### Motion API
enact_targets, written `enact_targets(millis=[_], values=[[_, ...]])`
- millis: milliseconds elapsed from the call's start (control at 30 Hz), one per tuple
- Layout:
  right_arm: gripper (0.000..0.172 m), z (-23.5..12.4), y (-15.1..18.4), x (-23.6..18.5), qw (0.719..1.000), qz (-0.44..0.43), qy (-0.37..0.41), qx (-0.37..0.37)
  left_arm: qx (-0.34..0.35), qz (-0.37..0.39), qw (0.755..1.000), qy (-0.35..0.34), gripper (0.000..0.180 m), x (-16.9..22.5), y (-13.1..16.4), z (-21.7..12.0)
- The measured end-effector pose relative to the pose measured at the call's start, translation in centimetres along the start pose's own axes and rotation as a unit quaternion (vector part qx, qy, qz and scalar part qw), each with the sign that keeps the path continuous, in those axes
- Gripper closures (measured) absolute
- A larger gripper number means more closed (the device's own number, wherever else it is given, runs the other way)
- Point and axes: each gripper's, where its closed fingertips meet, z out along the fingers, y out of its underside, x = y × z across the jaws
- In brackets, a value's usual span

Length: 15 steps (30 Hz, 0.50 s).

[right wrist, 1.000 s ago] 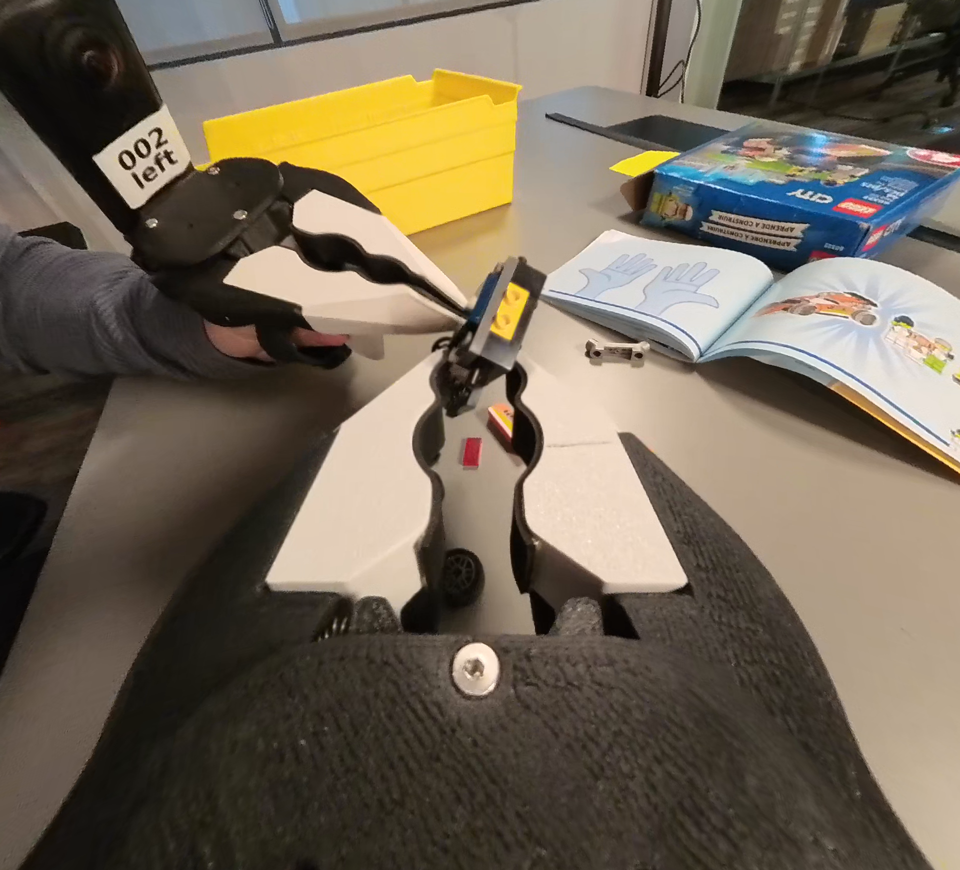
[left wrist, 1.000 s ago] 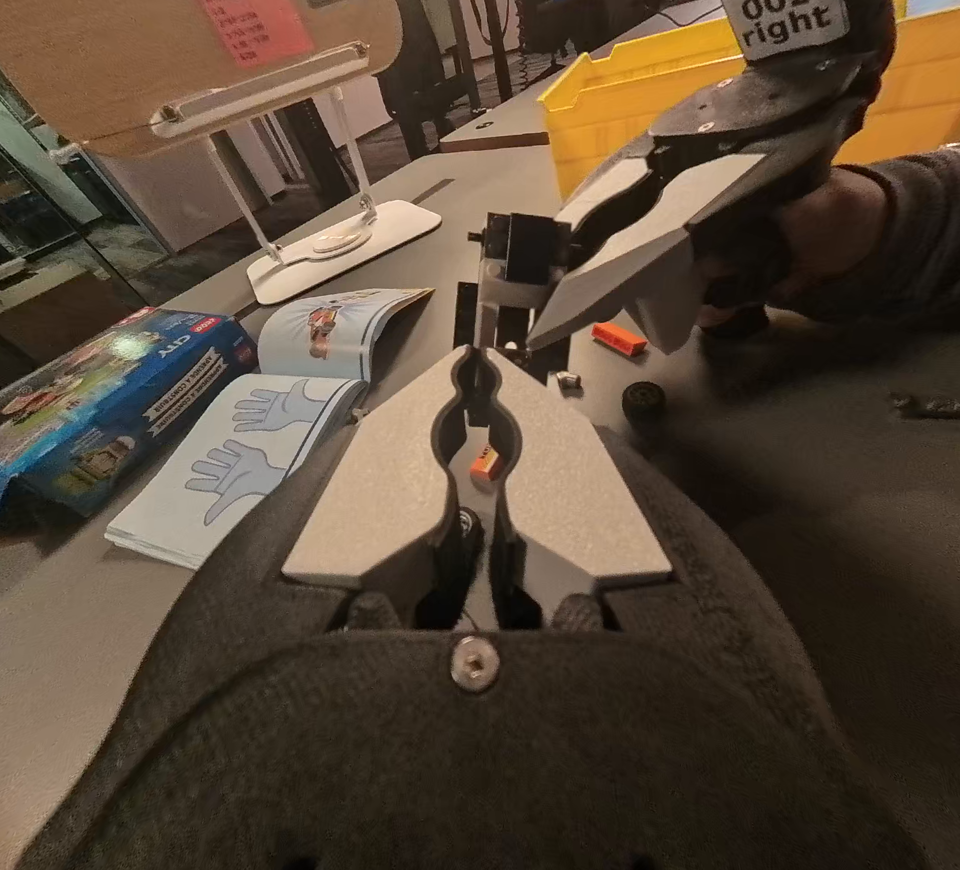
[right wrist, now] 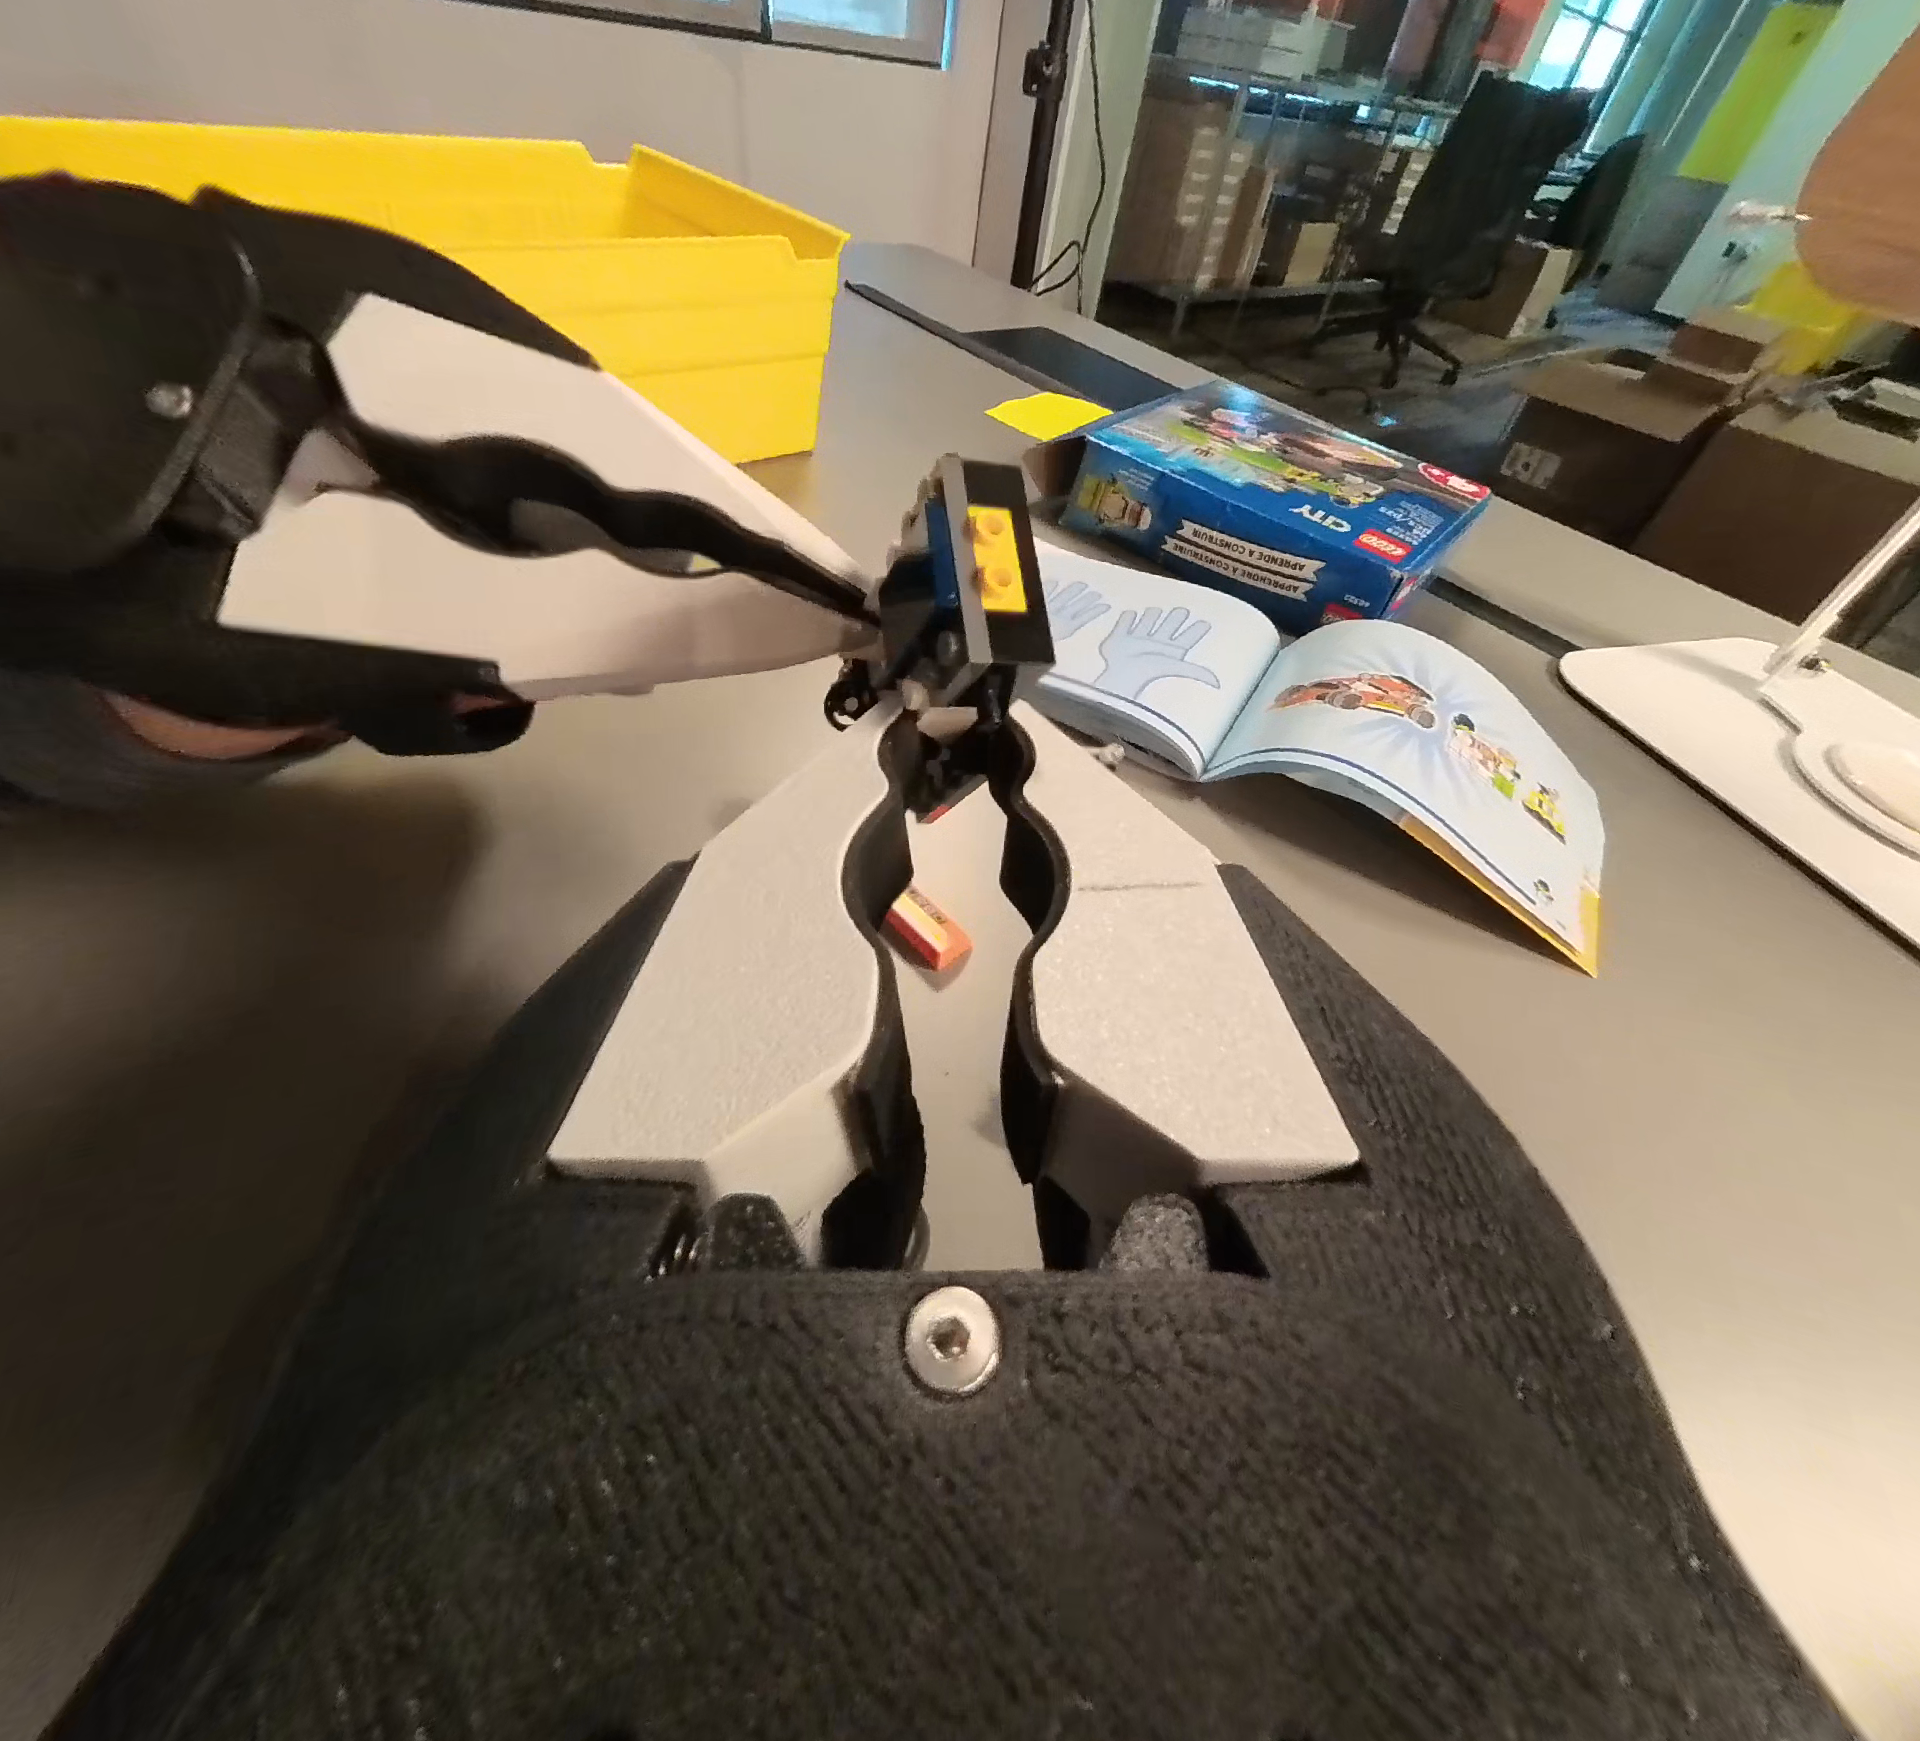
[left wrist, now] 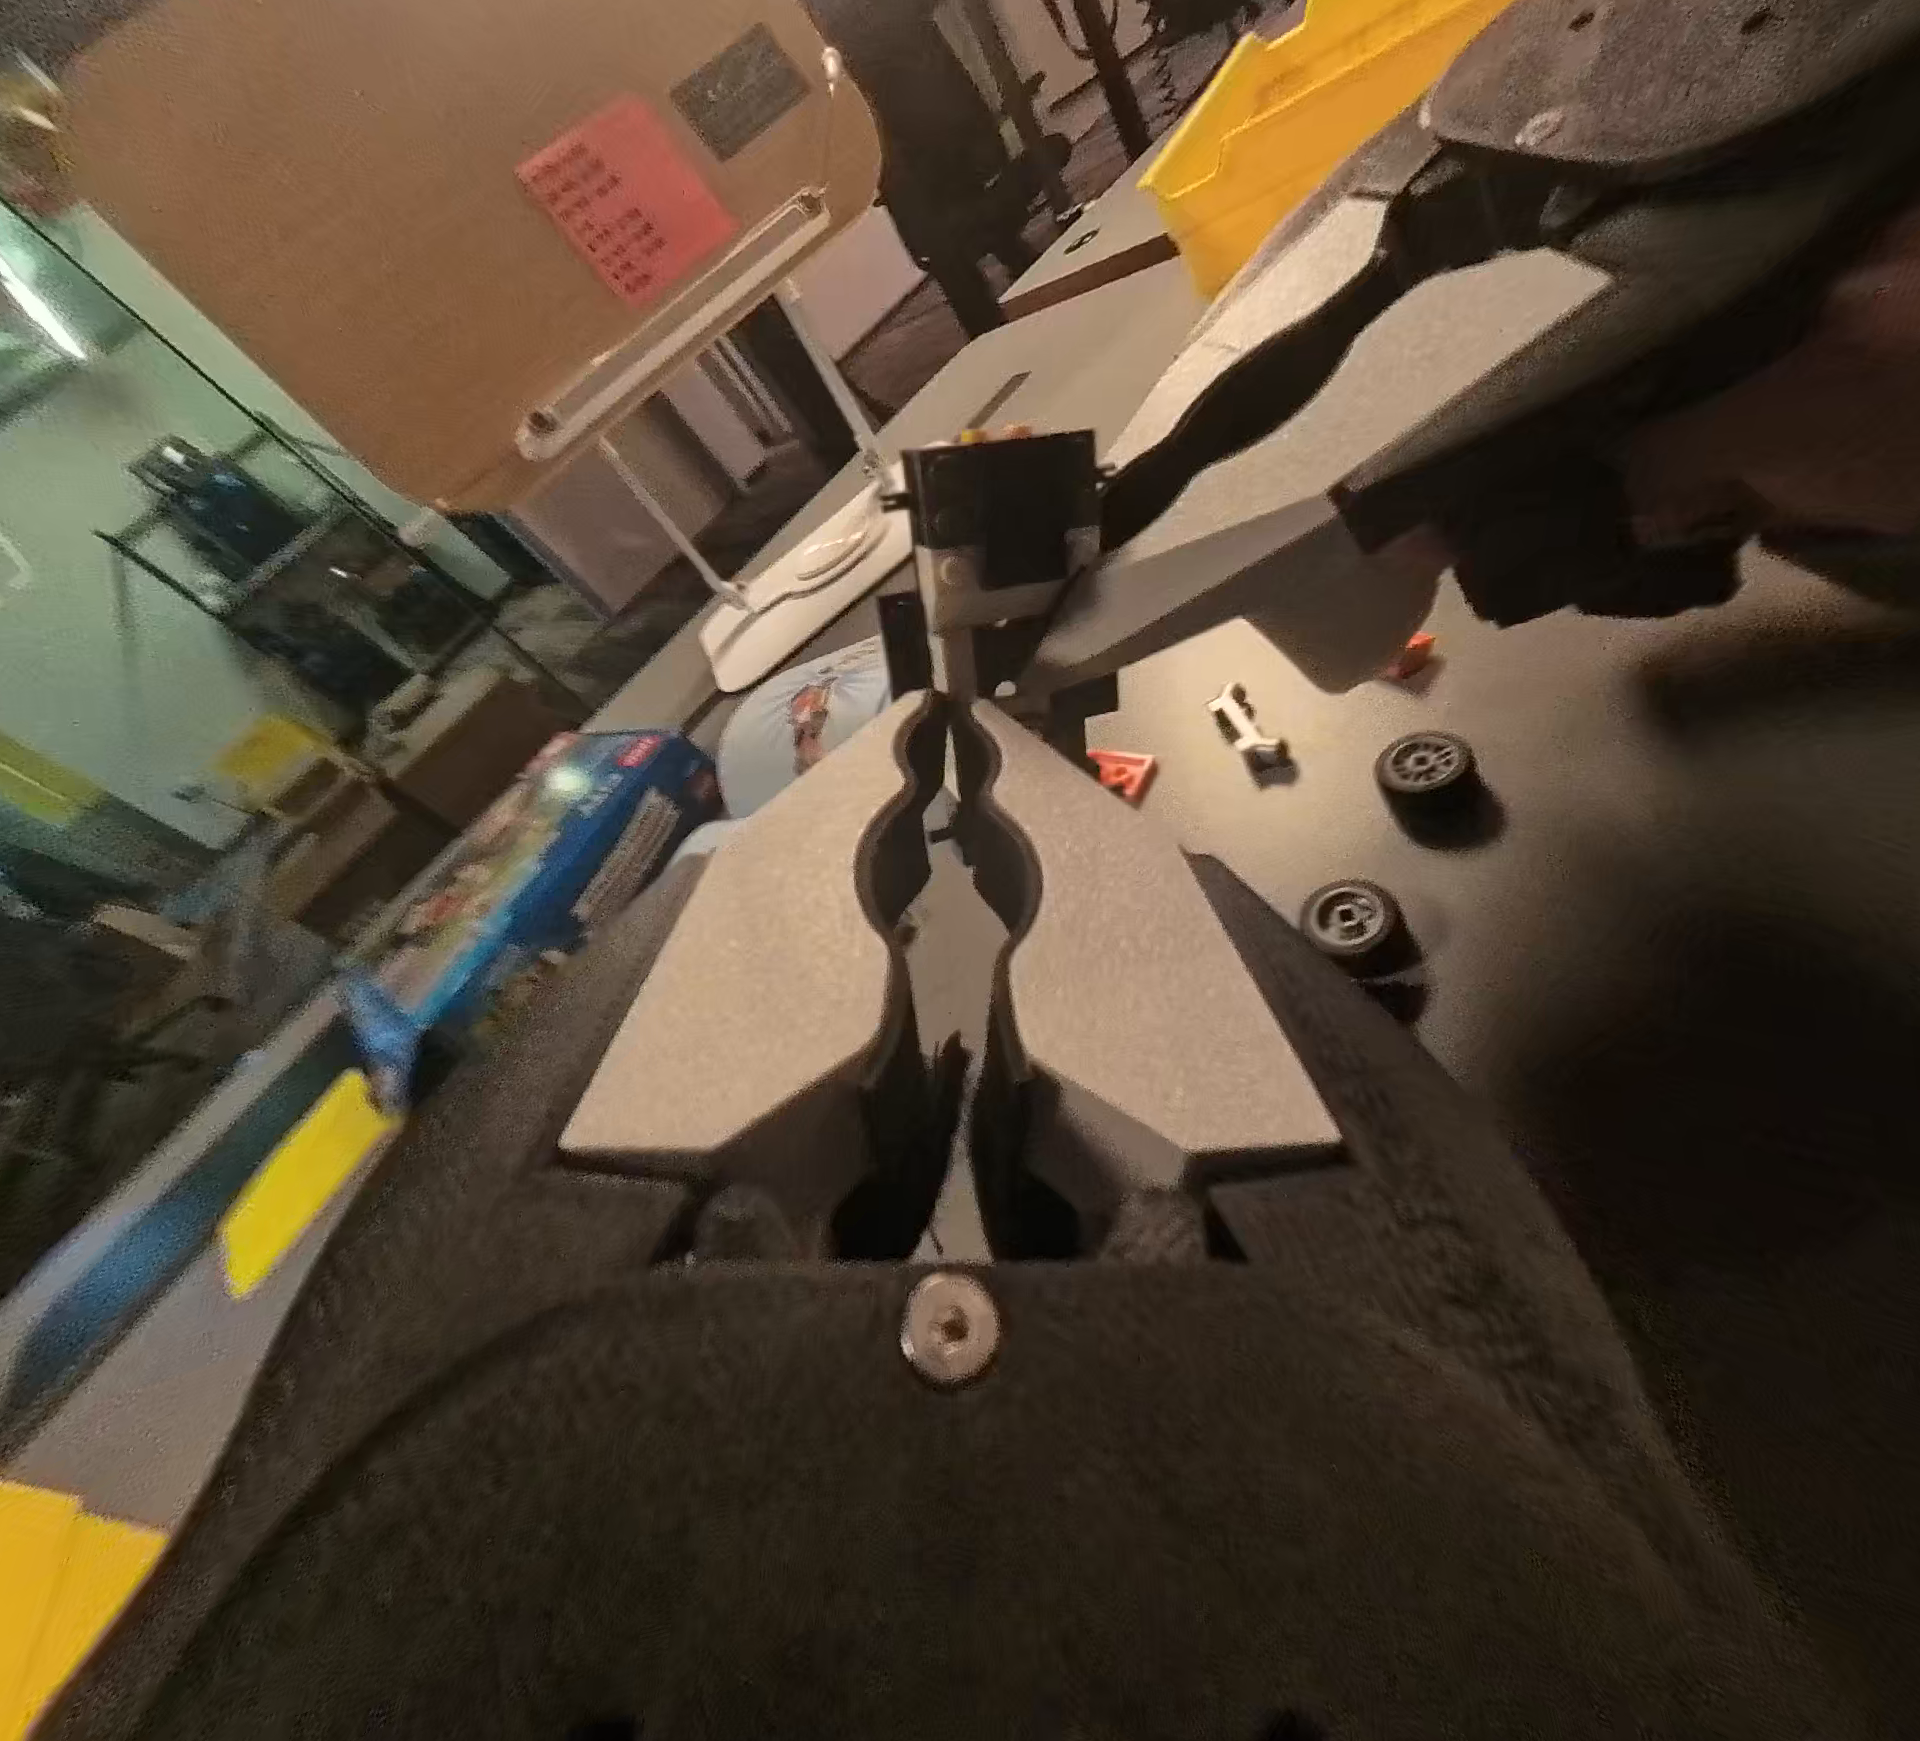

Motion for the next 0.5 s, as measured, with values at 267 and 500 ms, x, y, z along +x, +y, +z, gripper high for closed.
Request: enact_targets(millis=[267,500], values=[[0.161,-0.1,-0.3,0.0,0.996,0.078,-0.026,0.019,-0.006,0.225,0.972,-0.068,0.180,-0.1,-0.4,-0.4],[0.162,-3.6,0.0,7.2,0.977,0.197,0.058,0.064,-0.001,0.186,0.981,-0.046,0.180,0.5,-0.5,-0.8]])
